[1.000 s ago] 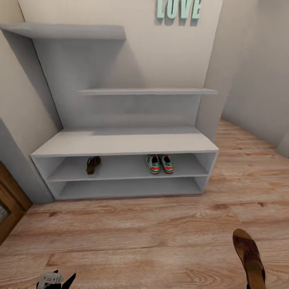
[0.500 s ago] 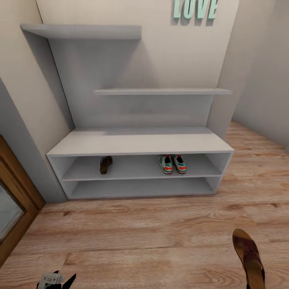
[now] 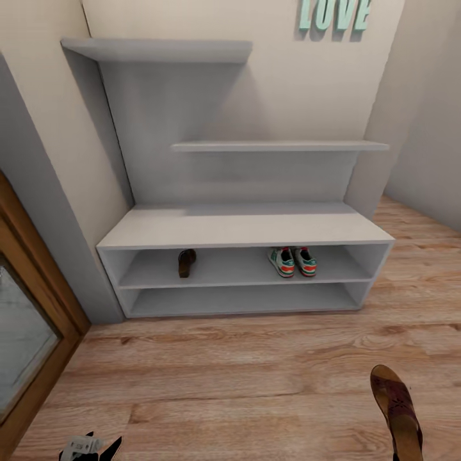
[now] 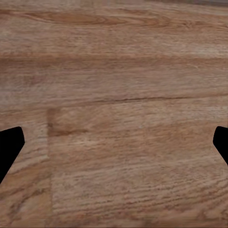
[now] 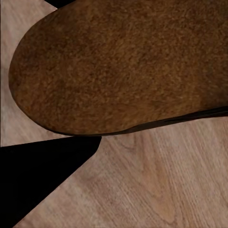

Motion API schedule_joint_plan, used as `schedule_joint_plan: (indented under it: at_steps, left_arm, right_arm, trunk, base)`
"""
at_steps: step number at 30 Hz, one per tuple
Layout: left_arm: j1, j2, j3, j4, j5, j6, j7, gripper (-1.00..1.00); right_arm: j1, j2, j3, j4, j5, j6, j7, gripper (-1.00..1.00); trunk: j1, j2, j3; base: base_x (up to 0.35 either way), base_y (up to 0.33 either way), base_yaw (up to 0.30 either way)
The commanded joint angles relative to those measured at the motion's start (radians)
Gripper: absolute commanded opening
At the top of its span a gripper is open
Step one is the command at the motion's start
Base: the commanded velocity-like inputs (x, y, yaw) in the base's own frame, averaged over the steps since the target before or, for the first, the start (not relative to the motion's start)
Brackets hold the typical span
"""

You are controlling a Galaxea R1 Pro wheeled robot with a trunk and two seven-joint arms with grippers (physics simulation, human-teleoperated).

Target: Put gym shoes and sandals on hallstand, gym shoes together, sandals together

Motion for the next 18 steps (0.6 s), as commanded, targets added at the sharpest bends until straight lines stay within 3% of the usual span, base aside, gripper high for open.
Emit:
schedule_joint_plan:
  at_steps: [1, 12, 18]
  left_arm:
    - [-0.001, 0.0, 0.002, 0.002, 0.007, 0.001, -0.008, 1.0]
    - [-0.001, 0.0, 0.002, 0.002, 0.007, 0.001, -0.008, 1.0]
    - [-0.001, -0.003, 0.001, -0.002, 0.007, -0.001, -0.008, 1.0]
  right_arm:
    - [0.0, 0.0, 0.001, 0.0, -0.011, -0.002, 0.0, -1.0]
    - [0.0, 0.0, 0.001, -0.001, -0.013, -0.002, -0.004, -1.0]
    - [0.0, -0.003, 0.0, 0.0, -0.007, -0.002, 0.0, -1.0]
  trunk:
    - [0.0, 0.0, -0.001]
    - [0.0, 0.0, -0.001]
    - [0.0, 0.0, -0.001]
  base:
    - [0.0, 0.306, 0.0]
    - [0.0, 0.306, 0.1]
    - [0.0, 0.297, 0.004]
